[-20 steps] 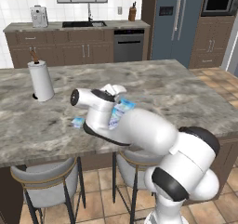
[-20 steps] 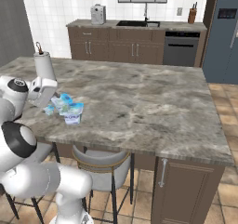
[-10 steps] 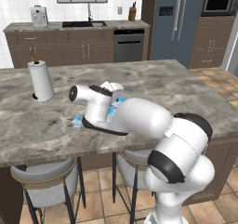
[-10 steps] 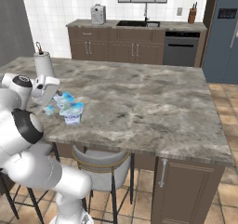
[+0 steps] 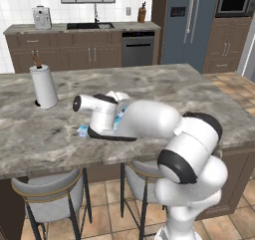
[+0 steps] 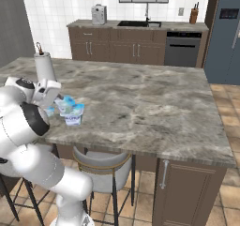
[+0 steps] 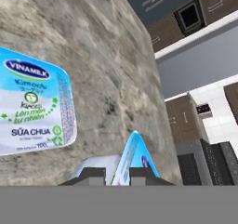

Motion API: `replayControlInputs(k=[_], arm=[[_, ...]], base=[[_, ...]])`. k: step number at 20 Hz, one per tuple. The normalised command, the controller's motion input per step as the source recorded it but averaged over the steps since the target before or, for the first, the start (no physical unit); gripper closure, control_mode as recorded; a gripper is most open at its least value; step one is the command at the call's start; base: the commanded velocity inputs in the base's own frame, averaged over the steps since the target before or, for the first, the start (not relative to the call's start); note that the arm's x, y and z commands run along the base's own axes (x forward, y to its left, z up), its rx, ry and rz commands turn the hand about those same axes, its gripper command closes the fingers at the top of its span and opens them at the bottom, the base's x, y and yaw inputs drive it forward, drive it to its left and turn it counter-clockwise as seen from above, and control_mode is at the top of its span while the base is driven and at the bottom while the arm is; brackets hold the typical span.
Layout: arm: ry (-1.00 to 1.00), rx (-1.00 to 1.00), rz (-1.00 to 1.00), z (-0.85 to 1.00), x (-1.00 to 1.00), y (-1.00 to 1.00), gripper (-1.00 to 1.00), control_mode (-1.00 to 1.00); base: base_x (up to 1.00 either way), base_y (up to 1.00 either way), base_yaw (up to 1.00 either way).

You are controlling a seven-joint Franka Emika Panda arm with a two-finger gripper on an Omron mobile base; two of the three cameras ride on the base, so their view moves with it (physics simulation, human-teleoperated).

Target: Stack the yogurt containers by placing the smaller containers on top of the larger containers.

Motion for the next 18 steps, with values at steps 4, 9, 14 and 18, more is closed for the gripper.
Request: replayControlInputs(k=[4,9,14,18], arm=[[0.01,-0.01,0.0,-0.18,0.21,0.03,1.0,-1.0],[0.02,0.0,0.0,-0.12,0.3,0.0,1.0,-1.0],[0.03,0.0,0.0,-0.08,0.32,0.0,1.0,-1.0],[0.03,-0.01,0.0,-0.14,0.27,0.03,1.0,-1.0]], base=[[0.0,0.0,0.0],[0.0,0.0,0.0],[0.0,0.0,0.0],[0.0,0.0,0.0]])
